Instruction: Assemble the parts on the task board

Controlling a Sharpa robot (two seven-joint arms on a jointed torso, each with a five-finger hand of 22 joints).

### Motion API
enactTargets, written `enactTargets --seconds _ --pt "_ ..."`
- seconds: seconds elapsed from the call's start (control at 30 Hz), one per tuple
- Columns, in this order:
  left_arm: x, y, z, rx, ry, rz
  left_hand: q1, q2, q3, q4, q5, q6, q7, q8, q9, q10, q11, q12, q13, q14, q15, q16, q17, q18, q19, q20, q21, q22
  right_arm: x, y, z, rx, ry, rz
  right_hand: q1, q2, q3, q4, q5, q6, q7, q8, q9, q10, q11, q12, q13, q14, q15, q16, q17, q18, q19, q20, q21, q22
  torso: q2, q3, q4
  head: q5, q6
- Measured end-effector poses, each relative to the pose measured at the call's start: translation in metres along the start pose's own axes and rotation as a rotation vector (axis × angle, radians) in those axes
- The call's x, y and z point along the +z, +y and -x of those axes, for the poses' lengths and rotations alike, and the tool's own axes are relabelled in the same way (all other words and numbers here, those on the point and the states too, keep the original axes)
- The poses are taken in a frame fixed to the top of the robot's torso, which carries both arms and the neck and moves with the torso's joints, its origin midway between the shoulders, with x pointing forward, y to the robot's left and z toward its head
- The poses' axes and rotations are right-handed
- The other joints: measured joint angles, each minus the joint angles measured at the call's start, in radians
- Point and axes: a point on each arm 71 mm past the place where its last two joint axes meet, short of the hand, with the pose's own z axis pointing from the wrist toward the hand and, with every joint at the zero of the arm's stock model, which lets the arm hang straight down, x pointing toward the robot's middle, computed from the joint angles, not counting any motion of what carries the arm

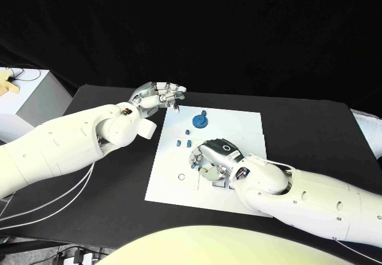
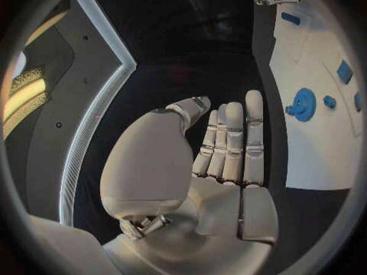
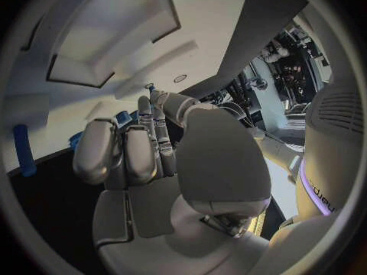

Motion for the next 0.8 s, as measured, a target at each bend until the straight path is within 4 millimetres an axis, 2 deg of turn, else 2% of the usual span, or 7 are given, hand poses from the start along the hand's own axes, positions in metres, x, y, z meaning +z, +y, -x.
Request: enactTargets --seconds 0.4,0.8 --pt "-0.0005 0.0001 0.0008 0.001 0.0 0.003 0.0 0.0 0.0 0.0 0.0 0.0 0.0 0.0 0.0 0.0 0.0 -0.003 0.0 0.0 0.0 0.0 0.0 0.0 0.0 0.0 0.0 0.0 0.0015 -0.0014 -0.0018 -0.013 0.007 -0.006 -0.004 0.004 0.002 -0.003 0.003 -0.004 -0.001 0.004 -0.001 0.0 0.0 -0.003 0.0 0.0 0.0 0.0 0.0 0.0 0.0 0.0 0.0 0.0 0.0 -0.0011 0.0005 -0.001 0.0" --pt "-0.0009 0.0001 0.001 0.001 0.003 0.005 0.0 0.0 0.0 0.0 0.0 -0.004 -0.004 0.0 -0.001 0.0 0.0 -0.003 -0.001 0.0 0.0 0.0 0.0 0.0 0.0 0.0 0.0 -0.001 0.0029 -0.0011 -0.003 -0.035 0.007 -0.009 -0.004 0.003 0.005 -0.001 0.003 -0.004 0.0 0.003 0.002 0.0 0.0 -0.001 0.004 0.0 0.0 0.0 0.0 0.0 0.0 0.0 0.0 0.002 0.0 0.0 0.0004 -0.001 0.0"
